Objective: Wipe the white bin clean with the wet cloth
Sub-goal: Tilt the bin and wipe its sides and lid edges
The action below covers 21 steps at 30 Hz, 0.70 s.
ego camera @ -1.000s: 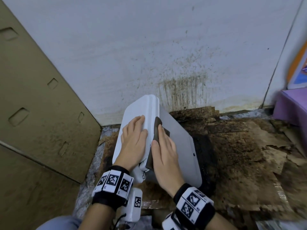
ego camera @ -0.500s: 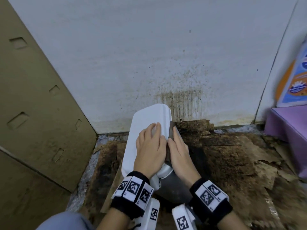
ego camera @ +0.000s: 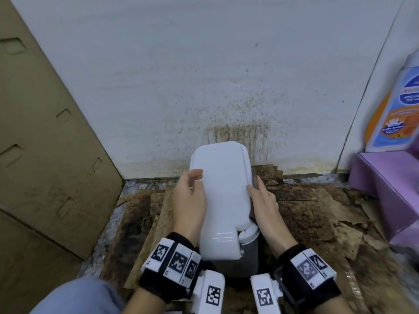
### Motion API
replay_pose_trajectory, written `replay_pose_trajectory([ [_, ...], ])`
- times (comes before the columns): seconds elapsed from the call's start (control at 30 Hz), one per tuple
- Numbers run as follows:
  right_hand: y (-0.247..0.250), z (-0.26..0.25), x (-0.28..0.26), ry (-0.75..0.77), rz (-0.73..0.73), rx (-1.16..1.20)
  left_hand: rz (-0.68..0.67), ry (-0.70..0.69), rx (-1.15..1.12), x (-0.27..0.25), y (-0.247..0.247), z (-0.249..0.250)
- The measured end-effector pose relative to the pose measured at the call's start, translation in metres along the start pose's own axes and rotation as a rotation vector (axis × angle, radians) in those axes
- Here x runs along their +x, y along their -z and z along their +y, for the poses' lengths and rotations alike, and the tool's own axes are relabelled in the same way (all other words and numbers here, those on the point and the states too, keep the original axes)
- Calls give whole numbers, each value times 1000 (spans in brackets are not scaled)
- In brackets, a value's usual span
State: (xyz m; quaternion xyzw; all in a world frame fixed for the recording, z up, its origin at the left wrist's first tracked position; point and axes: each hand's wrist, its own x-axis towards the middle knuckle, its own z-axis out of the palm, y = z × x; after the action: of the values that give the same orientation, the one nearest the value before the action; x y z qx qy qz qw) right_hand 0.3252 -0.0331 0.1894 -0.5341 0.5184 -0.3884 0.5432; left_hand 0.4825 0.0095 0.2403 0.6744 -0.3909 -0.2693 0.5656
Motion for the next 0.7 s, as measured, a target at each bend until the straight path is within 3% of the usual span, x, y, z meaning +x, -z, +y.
replay_pose_trajectory([
  [0.1, 10, 5, -2, -7, -6, 43, -12, -56, 410, 5, 12, -7],
  [0.17, 15, 7, 1, -13, -5, 51, -68, 46, 488, 4, 15, -11],
  [0.27, 20, 14, 9, -11, -12, 42, -205, 262, 392, 2, 13, -24],
  [0.33, 21, 17, 13, 1, -21, 18, -259, 300, 400, 2, 11, -31],
  [0.53, 20, 20, 18, 2, -38, -78, -290, 261, 333, 11, 12, -43],
  [0.7, 14, 21, 10, 9, 40, -98, -337, 231, 268, 13, 15, -45],
])
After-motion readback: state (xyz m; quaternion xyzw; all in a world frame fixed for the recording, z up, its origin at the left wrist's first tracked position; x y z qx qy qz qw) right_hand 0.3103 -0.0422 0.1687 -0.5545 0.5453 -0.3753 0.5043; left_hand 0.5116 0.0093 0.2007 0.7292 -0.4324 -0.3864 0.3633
